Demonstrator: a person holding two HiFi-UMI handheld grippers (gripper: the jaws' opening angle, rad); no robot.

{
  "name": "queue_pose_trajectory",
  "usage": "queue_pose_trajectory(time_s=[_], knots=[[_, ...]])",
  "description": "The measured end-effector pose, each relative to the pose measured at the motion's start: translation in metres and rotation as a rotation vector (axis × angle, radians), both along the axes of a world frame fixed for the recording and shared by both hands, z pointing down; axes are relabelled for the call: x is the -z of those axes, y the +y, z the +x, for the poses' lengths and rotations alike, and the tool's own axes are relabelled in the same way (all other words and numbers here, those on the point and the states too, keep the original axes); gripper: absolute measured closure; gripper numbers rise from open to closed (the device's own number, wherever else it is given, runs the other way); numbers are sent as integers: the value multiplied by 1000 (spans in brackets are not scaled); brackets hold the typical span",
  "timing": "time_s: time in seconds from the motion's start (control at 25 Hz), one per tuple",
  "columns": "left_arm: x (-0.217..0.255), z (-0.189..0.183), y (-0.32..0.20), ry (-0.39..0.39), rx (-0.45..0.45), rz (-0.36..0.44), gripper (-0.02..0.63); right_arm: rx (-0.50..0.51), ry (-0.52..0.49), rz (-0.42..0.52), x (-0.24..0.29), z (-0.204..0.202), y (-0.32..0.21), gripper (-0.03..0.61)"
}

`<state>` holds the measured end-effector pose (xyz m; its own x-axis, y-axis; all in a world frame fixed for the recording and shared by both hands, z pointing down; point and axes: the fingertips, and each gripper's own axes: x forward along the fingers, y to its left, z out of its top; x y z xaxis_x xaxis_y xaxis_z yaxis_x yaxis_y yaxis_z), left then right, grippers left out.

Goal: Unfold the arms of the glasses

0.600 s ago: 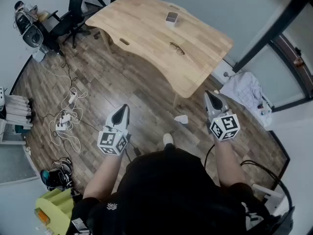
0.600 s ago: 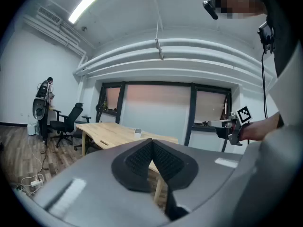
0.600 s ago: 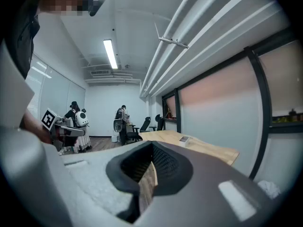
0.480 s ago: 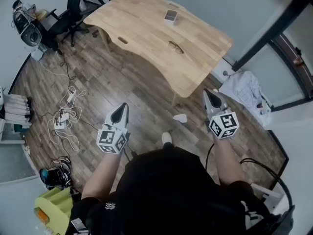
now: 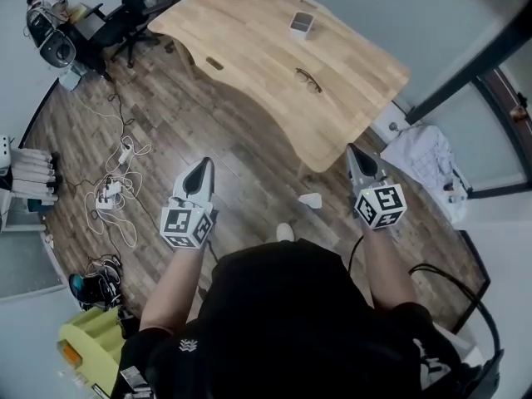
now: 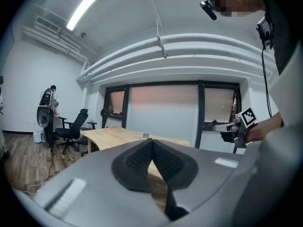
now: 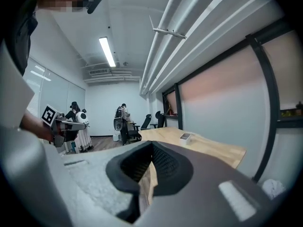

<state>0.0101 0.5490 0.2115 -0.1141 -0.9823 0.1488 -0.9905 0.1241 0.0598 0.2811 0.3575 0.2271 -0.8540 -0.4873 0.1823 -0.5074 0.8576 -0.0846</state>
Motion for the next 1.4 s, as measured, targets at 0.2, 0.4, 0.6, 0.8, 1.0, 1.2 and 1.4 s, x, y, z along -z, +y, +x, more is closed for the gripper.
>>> queue_pose_trajectory(time_s=[0.2,0.4,0.6,0.8,1.0,1.2,1.4], knots=[[0,-8,-33,-20,41,2,609,14,-3,-49,-18,-3,-37,578],[-16,-13,-61,3,12,5,609,8,3,-98,-38,-20,-69,578],[-37,-48,-116,22,-46,-25,609,-21,35,-112,-52,-50,-108,578],[-48,-107,-199,32,-146,-9,609,-133,51,-133,-67,-82,-155,578],[-53,-166,-302,12,-293,-20,609,-229,83,-157,-75,-137,-212,578],[-58,-204,-400,31,-459,-45,609,-302,101,-186,-79,-200,-266,578],[-40,-227,-472,-7,-599,-8,609,-363,150,-195,-89,-243,-303,578]])
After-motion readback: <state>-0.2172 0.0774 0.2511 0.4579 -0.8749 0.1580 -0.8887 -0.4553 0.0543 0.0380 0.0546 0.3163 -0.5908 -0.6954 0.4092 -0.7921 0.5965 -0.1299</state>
